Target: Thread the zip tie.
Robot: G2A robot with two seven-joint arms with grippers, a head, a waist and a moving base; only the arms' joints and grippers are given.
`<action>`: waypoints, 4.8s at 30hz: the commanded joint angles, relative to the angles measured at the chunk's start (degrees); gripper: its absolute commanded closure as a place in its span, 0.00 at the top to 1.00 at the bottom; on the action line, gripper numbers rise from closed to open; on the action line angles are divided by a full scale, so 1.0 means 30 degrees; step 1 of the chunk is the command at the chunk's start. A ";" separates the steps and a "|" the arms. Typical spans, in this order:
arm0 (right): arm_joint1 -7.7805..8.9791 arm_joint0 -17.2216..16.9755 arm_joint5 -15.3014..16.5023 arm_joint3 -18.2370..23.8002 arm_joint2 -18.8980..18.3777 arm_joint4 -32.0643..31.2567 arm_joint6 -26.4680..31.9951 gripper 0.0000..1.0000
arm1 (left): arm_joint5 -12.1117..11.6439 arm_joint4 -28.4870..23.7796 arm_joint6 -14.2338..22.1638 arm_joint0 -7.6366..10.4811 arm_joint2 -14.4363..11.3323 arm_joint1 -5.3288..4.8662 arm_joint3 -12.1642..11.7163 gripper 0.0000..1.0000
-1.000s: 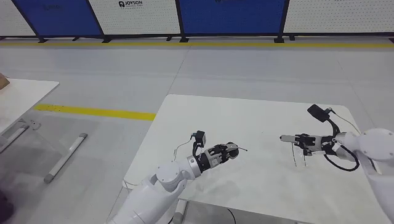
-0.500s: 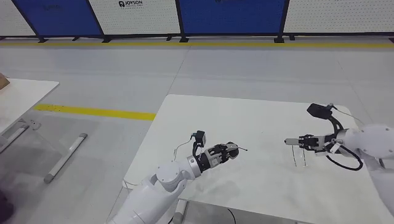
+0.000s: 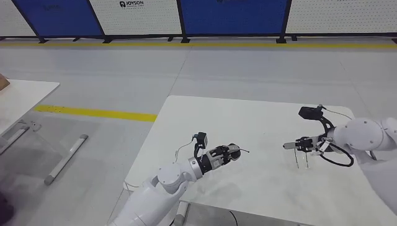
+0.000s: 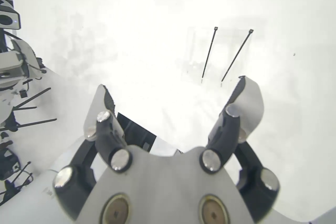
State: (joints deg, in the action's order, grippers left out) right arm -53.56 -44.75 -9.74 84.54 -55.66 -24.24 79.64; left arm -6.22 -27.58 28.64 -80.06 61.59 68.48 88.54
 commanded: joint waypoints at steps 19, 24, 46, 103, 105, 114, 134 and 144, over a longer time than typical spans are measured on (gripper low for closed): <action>-0.0788 0.2534 -0.1819 -0.1953 0.4638 -0.3309 0.0000 1.00 | 0.0000 0.0000 0.0000 0.0000 0.0000 0.0000 0.0000 0.00; -0.0850 0.2725 -0.1876 -0.2140 0.4843 -0.3195 0.0000 1.00 | 0.0000 0.0000 0.0000 0.0000 0.0000 0.0000 0.0000 0.00; -0.0894 0.2160 -0.0623 -0.2695 0.4163 -0.3029 -0.0116 0.41 | 0.0000 0.0000 0.0000 0.0000 0.0000 0.0000 0.0000 0.00; -0.5468 0.6764 0.0343 -1.3499 1.0230 -0.1040 0.0000 0.29 | 0.0000 0.0000 0.0000 0.0000 0.0000 0.0000 0.0000 0.00; -0.5656 0.6834 0.0438 -1.3842 1.0338 -0.1026 0.0000 0.26 | 0.0000 0.0000 0.0000 0.0000 0.0000 0.0000 0.0000 0.00; -0.6309 0.6983 0.0984 -1.5258 1.0461 -0.0914 -0.0050 0.25 | 0.0000 0.0000 0.0000 0.0000 0.0000 0.0000 0.0000 0.00; -0.7225 0.7376 0.1875 -1.7101 1.0151 -0.1328 -0.0648 0.00 | 0.0000 0.0000 0.0000 0.0000 0.0000 0.0000 0.0000 0.00; -0.5834 0.6727 0.2572 -1.4319 0.8514 -0.1670 -0.0331 0.00 | 0.0000 0.0000 0.0000 0.0000 0.0000 0.0000 0.0000 0.00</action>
State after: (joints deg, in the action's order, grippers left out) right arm -71.80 -24.17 -2.08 40.05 -29.28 -29.06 78.50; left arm -6.22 -27.58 28.64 -80.06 61.59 68.48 88.54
